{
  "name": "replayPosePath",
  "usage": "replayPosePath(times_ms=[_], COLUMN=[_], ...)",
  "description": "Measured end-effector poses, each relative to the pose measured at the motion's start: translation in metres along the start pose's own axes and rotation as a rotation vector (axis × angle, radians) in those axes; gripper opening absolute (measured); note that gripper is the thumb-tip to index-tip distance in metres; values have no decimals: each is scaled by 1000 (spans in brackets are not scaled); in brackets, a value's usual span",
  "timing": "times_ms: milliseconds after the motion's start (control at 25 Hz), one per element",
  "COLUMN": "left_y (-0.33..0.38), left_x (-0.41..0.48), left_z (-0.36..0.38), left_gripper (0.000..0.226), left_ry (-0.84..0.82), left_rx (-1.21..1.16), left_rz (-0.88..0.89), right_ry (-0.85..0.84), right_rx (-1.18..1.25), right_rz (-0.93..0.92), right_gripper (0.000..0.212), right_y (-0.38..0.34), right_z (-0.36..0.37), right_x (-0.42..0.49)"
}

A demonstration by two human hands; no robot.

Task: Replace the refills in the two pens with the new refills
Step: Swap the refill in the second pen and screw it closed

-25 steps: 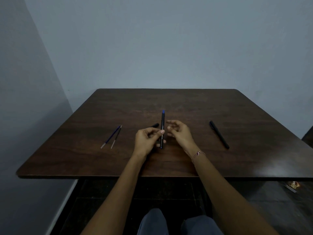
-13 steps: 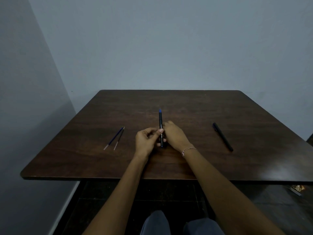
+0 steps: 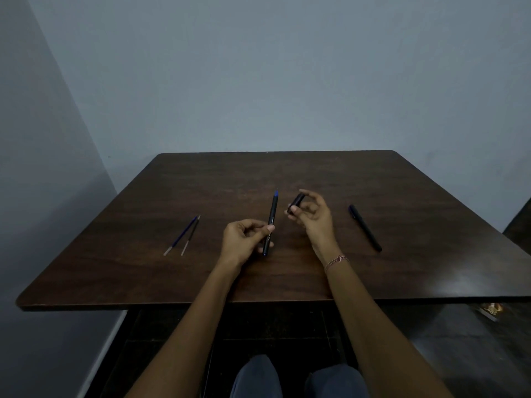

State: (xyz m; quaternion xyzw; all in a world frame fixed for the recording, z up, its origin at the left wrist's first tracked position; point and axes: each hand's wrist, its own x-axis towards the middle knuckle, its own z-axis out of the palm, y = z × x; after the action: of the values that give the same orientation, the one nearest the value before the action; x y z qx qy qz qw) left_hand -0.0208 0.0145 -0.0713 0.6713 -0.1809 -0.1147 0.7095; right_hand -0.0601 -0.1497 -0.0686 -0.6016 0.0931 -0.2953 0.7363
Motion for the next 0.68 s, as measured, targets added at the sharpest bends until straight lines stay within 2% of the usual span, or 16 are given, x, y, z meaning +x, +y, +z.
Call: replayPosePath(times_ms=[160,360,520,680], left_y=[1,1,2,1], left_x=[-2,-4,-4,-4], left_z=[0,0,1,0], left_gripper=[6,6,8,6], left_ry=[-98,-160,-182,-171], left_rx=[58,113,184,159], left_rz=[27,11,19,30], right_ry=[57,103,72,-12], right_rx=[274,442,430,265], right_rz=[-17,-27,-4,16], right_gripper=[37,41,41,39], right_y=[-9,-13,-14,-9], right_z=[-5,-5,-7,-5], right_x=[-1,-1,0,0])
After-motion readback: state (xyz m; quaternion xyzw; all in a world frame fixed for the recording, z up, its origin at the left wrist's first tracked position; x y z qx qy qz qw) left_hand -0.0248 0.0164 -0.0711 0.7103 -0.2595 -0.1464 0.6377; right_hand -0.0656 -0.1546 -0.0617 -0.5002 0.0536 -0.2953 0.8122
